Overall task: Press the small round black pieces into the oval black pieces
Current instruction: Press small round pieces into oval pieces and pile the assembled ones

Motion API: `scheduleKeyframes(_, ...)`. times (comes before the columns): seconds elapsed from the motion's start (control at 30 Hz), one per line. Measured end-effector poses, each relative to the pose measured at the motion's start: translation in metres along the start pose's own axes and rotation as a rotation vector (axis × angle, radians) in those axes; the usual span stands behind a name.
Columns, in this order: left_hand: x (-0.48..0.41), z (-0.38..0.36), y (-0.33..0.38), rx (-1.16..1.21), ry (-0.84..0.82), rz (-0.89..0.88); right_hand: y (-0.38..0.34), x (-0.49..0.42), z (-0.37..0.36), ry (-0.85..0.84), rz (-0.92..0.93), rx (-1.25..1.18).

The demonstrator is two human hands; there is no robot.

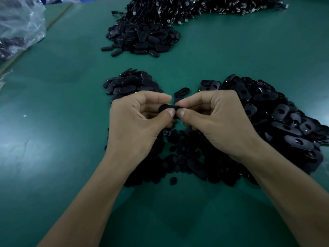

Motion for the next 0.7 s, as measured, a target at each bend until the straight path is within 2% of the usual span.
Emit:
scheduleKeyframes(0.2, -0.007, 0.006, -0.004, -0.047, 0.062, 0.038, 0.004, 0.000, -0.004, 0.104, 0.039, 0.141)
scheduleKeyframes(0.37, -0.032, 0.022, -0.011, -0.130, 0.235, 0.083, 0.000, 0.001, 0.009, 0.245, 0.077, 0.672)
scheduleKeyframes(0.5, -0.063, 0.030, -0.016, -0.253, 0.291, 0.106, 0.000, 0.000, 0.020, 0.253, -0.040, 1.018)
scheduleKeyframes(0.63, -0.084, 0.031, -0.027, -0.397, 0.309, 0.137, 0.000, 0.000, 0.021, 0.211, -0.199, 1.099)
scheduleKeyframes(0.7, -0.088, 0.031, -0.034, -0.476, 0.288, 0.134, 0.001, 0.000, 0.020, 0.176, -0.223, 1.106)
Point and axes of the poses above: each hand's wrist, its own x-axis away from the middle knuckle, its own z-axis out of the back of the hand, y = z × x, the point moved 1 cm from there along -x, towards the middle knuckle, and after that the axes turned 6 degrees about -x, right-handed, at the moved point
